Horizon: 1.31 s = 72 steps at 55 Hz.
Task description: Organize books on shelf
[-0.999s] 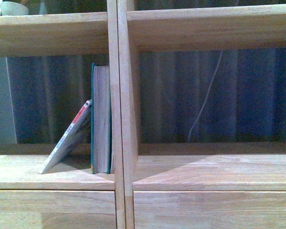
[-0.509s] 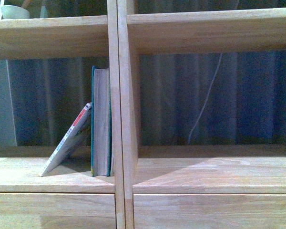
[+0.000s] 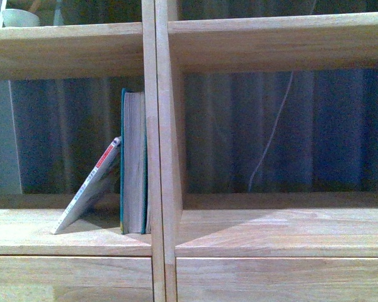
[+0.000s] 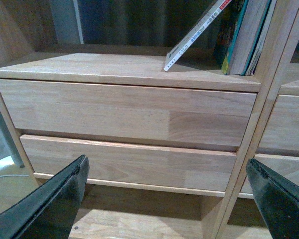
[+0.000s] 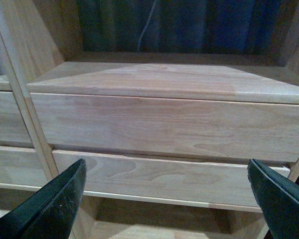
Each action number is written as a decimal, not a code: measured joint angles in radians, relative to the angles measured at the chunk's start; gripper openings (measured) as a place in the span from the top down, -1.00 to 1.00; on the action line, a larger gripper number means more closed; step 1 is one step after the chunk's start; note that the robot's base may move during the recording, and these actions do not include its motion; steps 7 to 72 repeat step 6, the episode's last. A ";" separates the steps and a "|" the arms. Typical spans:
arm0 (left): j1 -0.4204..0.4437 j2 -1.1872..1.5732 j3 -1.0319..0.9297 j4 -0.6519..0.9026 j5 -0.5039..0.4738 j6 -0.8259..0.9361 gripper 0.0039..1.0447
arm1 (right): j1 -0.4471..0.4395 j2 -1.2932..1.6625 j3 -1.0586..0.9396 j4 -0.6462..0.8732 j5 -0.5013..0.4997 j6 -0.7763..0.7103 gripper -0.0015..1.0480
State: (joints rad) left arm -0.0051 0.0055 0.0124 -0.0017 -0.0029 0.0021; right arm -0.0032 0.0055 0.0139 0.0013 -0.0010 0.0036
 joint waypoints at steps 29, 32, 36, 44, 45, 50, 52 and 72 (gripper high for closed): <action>0.000 0.000 0.000 0.000 0.000 0.000 -0.86 | 0.000 0.000 0.000 0.000 0.000 0.000 -0.86; 0.000 0.000 0.000 0.000 0.000 0.000 -0.86 | 0.000 0.000 0.000 0.000 0.000 0.000 -0.86; 0.000 0.000 0.000 0.000 0.000 0.000 -0.86 | 0.000 0.000 0.000 0.000 0.000 0.000 -0.86; 0.000 0.000 0.000 0.000 0.000 0.000 -0.86 | 0.000 0.000 0.000 0.000 0.000 0.000 -0.86; 0.000 0.000 0.000 0.000 0.000 0.000 -0.86 | 0.000 0.000 0.000 0.000 0.000 0.000 -0.86; 0.000 0.000 0.000 0.000 0.000 0.000 -0.86 | 0.000 0.000 0.000 0.000 0.000 0.000 -0.86; 0.000 0.000 0.000 0.000 0.000 0.000 -0.86 | 0.000 0.000 0.000 0.000 0.000 0.000 -0.86; 0.000 0.000 0.000 0.000 0.000 0.000 -0.86 | 0.000 0.000 0.000 0.000 0.000 0.000 -0.86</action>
